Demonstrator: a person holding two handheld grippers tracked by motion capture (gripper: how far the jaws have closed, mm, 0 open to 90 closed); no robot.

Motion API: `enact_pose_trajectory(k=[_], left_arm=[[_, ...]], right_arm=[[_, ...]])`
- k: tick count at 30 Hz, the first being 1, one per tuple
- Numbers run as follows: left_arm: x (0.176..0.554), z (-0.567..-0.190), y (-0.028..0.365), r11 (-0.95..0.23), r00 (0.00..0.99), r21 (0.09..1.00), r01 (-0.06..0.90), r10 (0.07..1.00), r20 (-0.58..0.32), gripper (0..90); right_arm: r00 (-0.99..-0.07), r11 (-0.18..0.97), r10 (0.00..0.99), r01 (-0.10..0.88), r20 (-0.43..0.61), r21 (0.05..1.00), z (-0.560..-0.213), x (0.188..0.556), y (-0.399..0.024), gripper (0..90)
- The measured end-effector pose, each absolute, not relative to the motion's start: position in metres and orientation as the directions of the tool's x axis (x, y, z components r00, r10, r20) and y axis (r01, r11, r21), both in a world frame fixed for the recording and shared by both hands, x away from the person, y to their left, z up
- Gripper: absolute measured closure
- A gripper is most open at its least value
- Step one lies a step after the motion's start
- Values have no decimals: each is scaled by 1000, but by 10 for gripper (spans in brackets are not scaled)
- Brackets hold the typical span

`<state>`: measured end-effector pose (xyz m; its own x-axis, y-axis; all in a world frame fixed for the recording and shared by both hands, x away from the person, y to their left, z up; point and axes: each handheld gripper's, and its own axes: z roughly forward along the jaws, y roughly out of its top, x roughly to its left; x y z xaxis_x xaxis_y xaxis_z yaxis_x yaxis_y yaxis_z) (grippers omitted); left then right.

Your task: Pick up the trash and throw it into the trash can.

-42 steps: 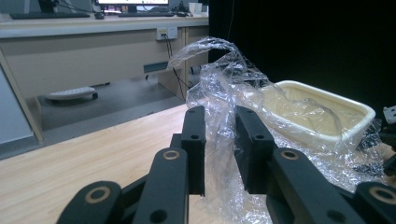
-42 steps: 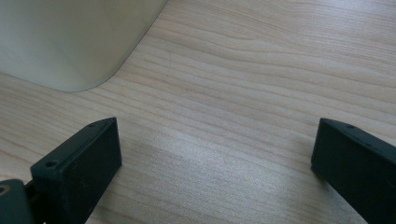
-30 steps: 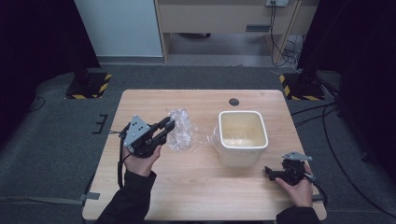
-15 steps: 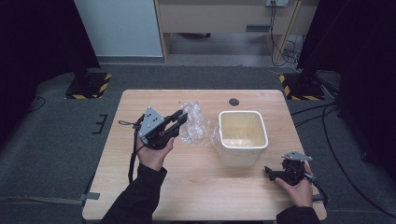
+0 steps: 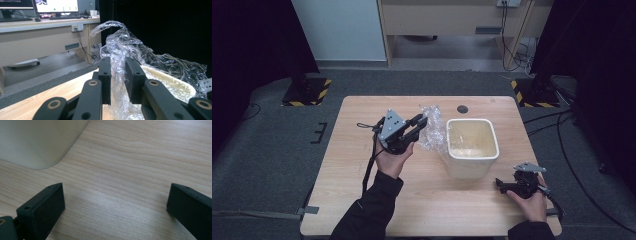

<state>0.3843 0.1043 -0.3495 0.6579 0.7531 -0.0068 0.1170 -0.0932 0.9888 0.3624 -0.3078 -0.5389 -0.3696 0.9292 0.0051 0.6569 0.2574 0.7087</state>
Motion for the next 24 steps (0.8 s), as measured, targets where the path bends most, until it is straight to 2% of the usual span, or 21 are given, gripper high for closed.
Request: enact_pose_trajectory(k=[24], left_arm=[[410,-361,49,-102,686,987,126,727,-12,762]], right_arm=[[-370,258,929,656,5,709,-539,362,-308,17]])
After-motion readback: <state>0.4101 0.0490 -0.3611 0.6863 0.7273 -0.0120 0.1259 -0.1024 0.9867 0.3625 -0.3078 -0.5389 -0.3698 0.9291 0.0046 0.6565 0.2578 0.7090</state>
